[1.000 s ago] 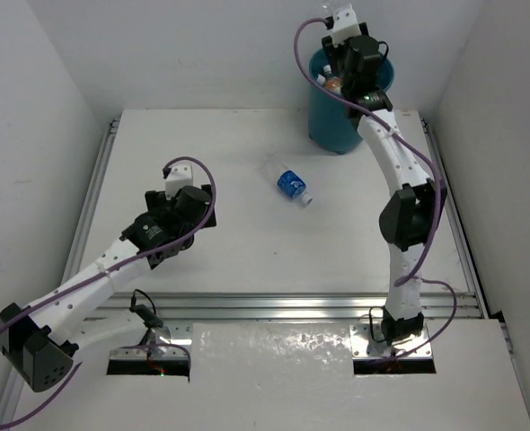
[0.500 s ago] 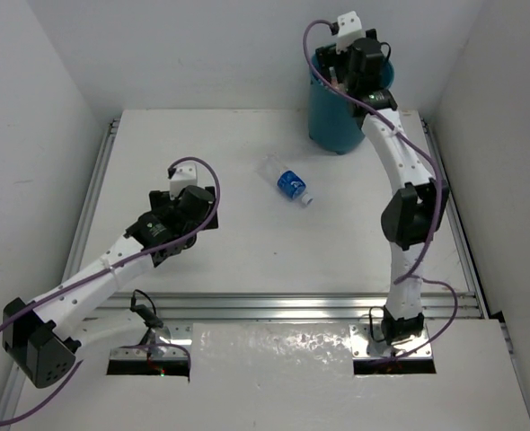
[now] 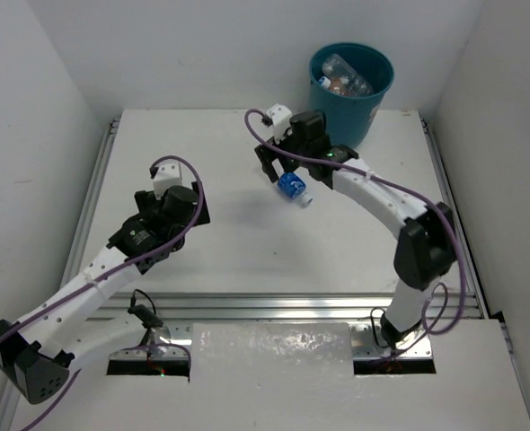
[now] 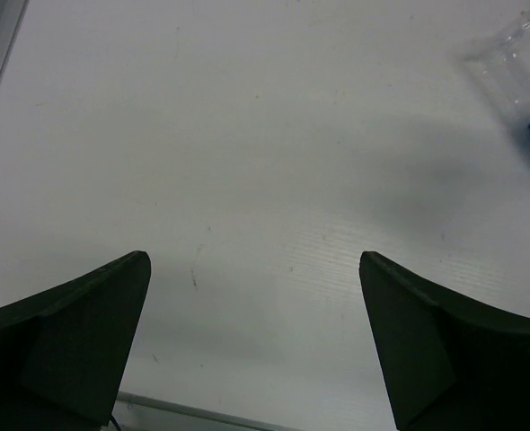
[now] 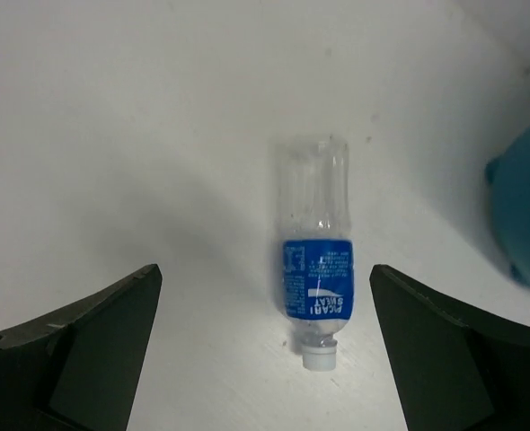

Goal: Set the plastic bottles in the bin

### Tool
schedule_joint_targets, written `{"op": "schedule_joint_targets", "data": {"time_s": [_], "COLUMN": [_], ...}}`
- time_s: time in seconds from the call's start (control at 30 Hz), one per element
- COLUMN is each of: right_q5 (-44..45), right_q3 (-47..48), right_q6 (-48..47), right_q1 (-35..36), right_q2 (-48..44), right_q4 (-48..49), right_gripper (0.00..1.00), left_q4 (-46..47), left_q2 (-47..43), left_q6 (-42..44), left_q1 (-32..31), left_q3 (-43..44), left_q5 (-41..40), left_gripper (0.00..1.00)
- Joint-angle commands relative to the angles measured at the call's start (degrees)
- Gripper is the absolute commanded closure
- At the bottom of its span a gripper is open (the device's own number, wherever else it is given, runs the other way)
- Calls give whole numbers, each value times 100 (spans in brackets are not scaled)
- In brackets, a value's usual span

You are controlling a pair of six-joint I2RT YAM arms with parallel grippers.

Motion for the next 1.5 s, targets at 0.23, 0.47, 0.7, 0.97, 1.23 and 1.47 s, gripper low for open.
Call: {"op": "schedule_joint_targets", "data": {"time_s": [0.23, 0.47, 0.7, 0.97, 1.23, 1.47], "right_q5": [606, 1202, 1283, 1257, 379, -351], "right_q3": [1457, 2040, 1846, 1732, 1618, 678], "right_q6": [345, 441, 424, 424, 529, 811], "right_q1": [-68, -112, -147, -147, -165, -173], "right_q2": [2141, 3084, 3154, 3031, 2698, 809], "right_q4": [-1292, -1523, -1286, -1126, -1260, -372], "right_gripper": [1, 1, 16, 36, 88, 100], "left_q4": [205, 258, 302, 320, 337, 346], "left_q2": [-40, -14, -5, -49, -75, -75], "left_q6": [51, 130, 192, 218, 236, 236], "left_q1": [80, 80, 80, 80, 80, 80], "left_q3": [15, 6, -2, -20, -29, -37], "left_q5": [177, 370, 520, 581, 634, 608], "left_gripper": [1, 0, 0, 0, 0, 0]}}
